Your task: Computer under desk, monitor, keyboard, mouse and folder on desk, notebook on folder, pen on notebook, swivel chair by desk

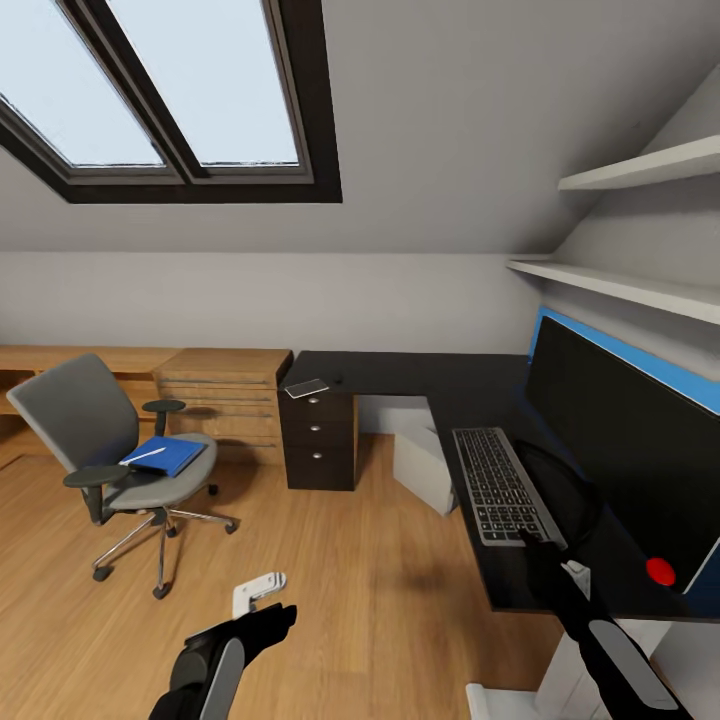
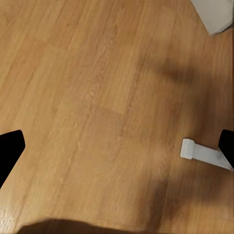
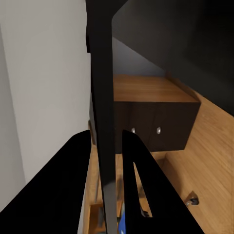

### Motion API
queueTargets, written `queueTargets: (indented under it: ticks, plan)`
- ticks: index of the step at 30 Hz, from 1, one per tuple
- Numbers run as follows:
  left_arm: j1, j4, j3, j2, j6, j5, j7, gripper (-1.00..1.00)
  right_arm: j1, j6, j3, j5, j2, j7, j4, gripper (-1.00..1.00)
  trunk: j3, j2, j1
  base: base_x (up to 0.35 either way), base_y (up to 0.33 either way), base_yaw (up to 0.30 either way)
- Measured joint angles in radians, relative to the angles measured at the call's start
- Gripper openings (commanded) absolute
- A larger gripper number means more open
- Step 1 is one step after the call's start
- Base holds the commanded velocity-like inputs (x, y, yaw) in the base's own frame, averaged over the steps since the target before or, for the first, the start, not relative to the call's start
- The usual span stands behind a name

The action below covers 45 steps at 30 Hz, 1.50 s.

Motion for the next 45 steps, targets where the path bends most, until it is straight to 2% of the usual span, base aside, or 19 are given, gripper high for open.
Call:
queueTargets:
  ticks: [43, 45]
  plan:
    - [0.0, -0.021, 0.001, 0.0, 0.001, 0.003, 0.004, 1.0, 0.0, -0.007, 0.006, 0.007, -0.004, 0.003, -0.002, -1.0, -0.132, -0.294, 0.161, 0.0, 0.0, 0.0]
    - [0.0, -0.021, 0.001, 0.0, 0.001, 0.003, 0.005, 1.0, 0.0, -0.007, 0.005, 0.006, -0.004, 0.003, -0.002, -1.0, -0.132, -0.294, 0.161, 0.0, 0.0, 0.0]
